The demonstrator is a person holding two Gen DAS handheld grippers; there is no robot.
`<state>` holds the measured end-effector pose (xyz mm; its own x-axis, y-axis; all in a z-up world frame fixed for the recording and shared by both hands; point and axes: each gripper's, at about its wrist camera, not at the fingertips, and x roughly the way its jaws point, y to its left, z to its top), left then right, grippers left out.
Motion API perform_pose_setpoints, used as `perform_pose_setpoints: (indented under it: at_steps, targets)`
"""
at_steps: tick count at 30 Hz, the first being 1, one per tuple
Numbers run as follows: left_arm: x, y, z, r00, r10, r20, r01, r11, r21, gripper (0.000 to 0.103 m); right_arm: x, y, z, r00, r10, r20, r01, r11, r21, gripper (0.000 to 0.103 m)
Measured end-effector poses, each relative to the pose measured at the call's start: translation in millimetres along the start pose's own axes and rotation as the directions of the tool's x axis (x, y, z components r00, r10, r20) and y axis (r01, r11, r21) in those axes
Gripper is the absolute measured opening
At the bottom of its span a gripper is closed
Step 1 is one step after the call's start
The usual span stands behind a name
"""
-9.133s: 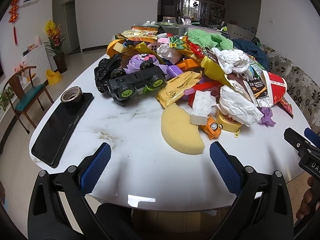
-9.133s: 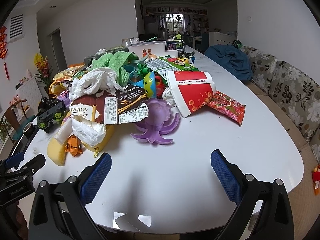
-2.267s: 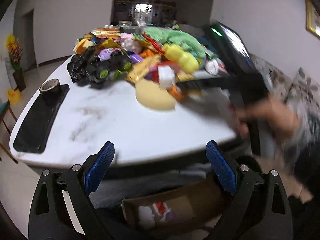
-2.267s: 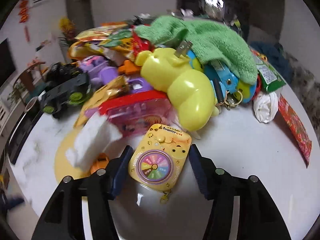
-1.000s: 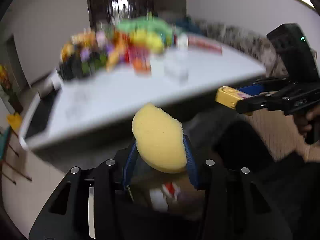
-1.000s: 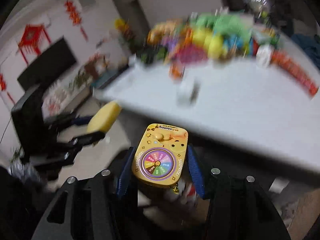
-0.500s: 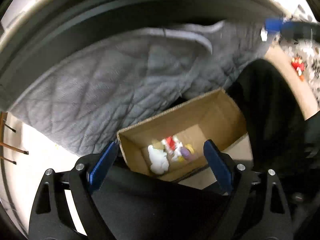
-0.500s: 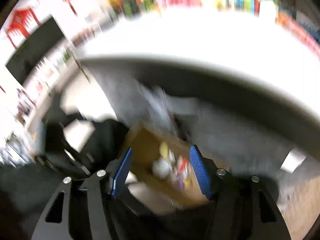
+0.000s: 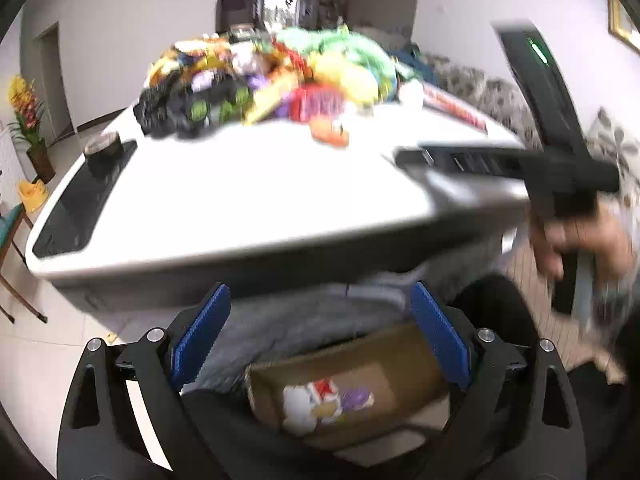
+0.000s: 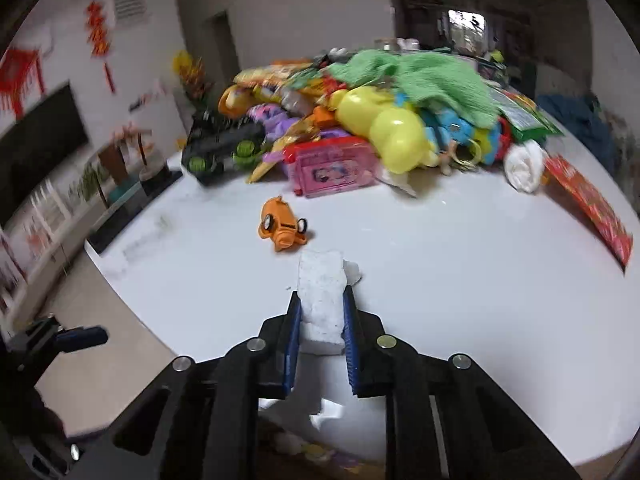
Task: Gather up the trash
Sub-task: 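Drop the sponge and yellow toy box into the cardboard box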
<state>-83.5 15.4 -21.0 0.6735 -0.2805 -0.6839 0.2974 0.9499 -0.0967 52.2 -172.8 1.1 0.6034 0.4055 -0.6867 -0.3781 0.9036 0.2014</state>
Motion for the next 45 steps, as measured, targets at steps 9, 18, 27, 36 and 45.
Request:
perform_pose_setpoints:
  at_steps: [9,18,27,36,45]
  targets:
    - [54,-20,87,0.994,0.096,0.058,-0.093,0.994,-0.059,0.089,-66,-34,-37,0.999,-0.011,0.046,0.008,0.999,0.045,0.02]
    - [117,-17,109,0.977,0.214,-0.015,-0.215,0.971,-0.106,0.032,-65,-43,-77,1.0,0.018,-0.011,-0.017,0.997,0.081,0.021]
    - [33,-27,77,0.995,0.044,0.09,-0.04,0.998,-0.046,0.032,-68,-28,-69,0.994,0.108,0.009,-0.108,0.993,0.04,0.021]
    - [1,-45,-31,0.996,0.01,-0.089,0.002,0.99,0.141,0.033,-21,-12,-126,0.935,0.197,-0.294,-0.207,0.978,-0.004,0.022]
    - [132,-10,-123,0.894,0.118,-0.432,-0.042,0.982,0.182,0.083,37,-13,-158,0.854,0.153,-0.496,-0.197,0.98,-0.038,0.045]
